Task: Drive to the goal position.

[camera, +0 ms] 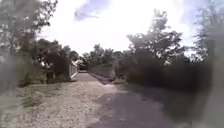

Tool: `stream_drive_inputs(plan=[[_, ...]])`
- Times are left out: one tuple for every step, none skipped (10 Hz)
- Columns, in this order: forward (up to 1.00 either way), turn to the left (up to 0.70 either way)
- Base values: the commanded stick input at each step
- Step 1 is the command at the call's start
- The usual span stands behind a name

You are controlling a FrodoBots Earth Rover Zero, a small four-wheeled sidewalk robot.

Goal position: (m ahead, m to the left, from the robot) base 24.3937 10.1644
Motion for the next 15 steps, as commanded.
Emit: stream_drive_inputs(plan=[[1.0, 0.0], [1.0, 0.0], [1.0, 0.0], [1.0, 0.0], [1.0, 0.0], [1.0, 0.0], [1.0, 0.0], [1.0, 0.0], [1.0, 0.0], [1.0, 0.0], [1.0, 0.0], [1.0, 0.0], [1.0, 0.0], [1.0, 0.0], [1.0, 0.0]])
